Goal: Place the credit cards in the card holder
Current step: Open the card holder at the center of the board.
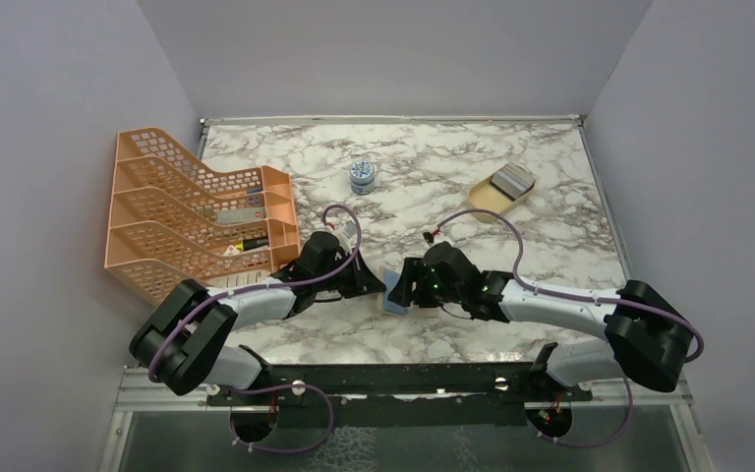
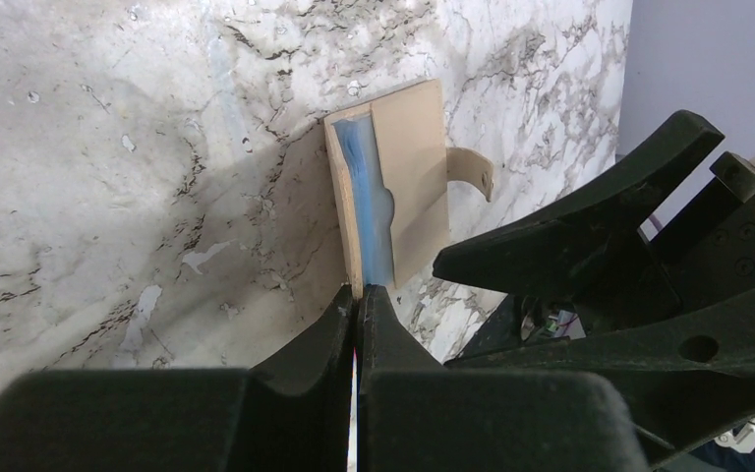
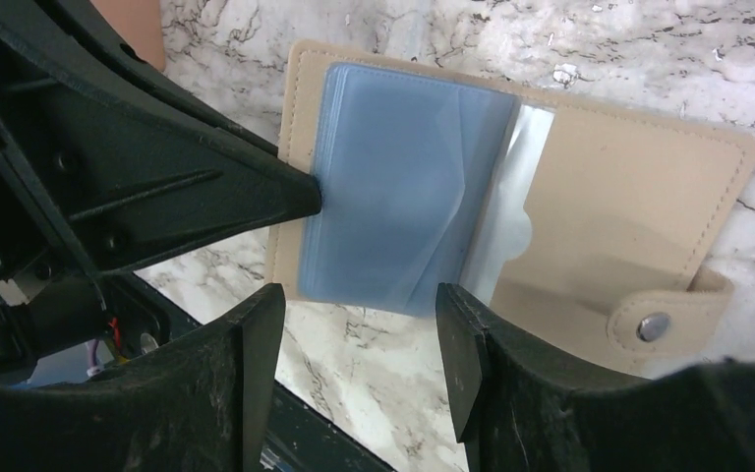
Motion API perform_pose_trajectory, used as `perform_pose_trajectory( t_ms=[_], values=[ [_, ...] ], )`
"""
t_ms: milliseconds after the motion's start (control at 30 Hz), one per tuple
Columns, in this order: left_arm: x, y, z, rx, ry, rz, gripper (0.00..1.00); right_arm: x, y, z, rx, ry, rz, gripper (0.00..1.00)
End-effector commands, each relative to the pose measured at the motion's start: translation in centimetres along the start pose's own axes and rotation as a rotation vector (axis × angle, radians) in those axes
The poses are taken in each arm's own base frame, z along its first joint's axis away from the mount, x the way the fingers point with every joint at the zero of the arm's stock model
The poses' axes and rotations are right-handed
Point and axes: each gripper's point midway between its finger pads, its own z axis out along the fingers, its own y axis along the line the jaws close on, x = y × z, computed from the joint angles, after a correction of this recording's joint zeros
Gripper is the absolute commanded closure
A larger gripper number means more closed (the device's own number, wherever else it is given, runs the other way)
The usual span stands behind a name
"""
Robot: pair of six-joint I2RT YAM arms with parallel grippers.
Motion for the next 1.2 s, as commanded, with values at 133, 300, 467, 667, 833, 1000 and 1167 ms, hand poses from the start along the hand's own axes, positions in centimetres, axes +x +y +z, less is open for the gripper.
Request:
perform_pose_trajectory(
  t_ms=[133, 300, 467, 667, 833, 1000, 1167],
  values=[
    [0.2, -0.5, -0.3, 0.032, 0.0, 0.009, 1.0, -0.5, 1.6, 1.1, -0.041, 0.006, -0.007, 0.41],
    [0.2, -0.5, -0.3, 0.034, 0.003, 0.005, 1.0, -0.2, 1.3, 1.6, -0.02, 0.025, -0.002, 0.41],
    [0.2, -0.6, -0.4, 0.037, 0.003, 0.003, 1.0, 0.0, 1.1, 2.0, -0.006, 0.035, -0.002, 0.4],
    [0.4, -0.8, -0.4, 0.046, 0.017, -0.004, 1.0, 0.3, 0.1, 2.6, 0.044, 0.045, -0.001, 0.41],
    [0.5, -0.9, -0.4, 0.051, 0.025, -0.005, 1.0, 0.6, -0.2, 3.0, 0.062, 0.061, -0.003, 0.41],
    [0.7, -0.8, -0.4, 0.05, 0.028, -0.001, 1.0, 0.7, -0.7, 2.8, 0.081, 0.059, -0.001, 0.41],
    [0.7, -0.6, -0.3, 0.046, 0.031, -0.002, 1.0, 0.5, 0.0, 2.2, 0.052, 0.061, -0.007, 0.41]
  ],
)
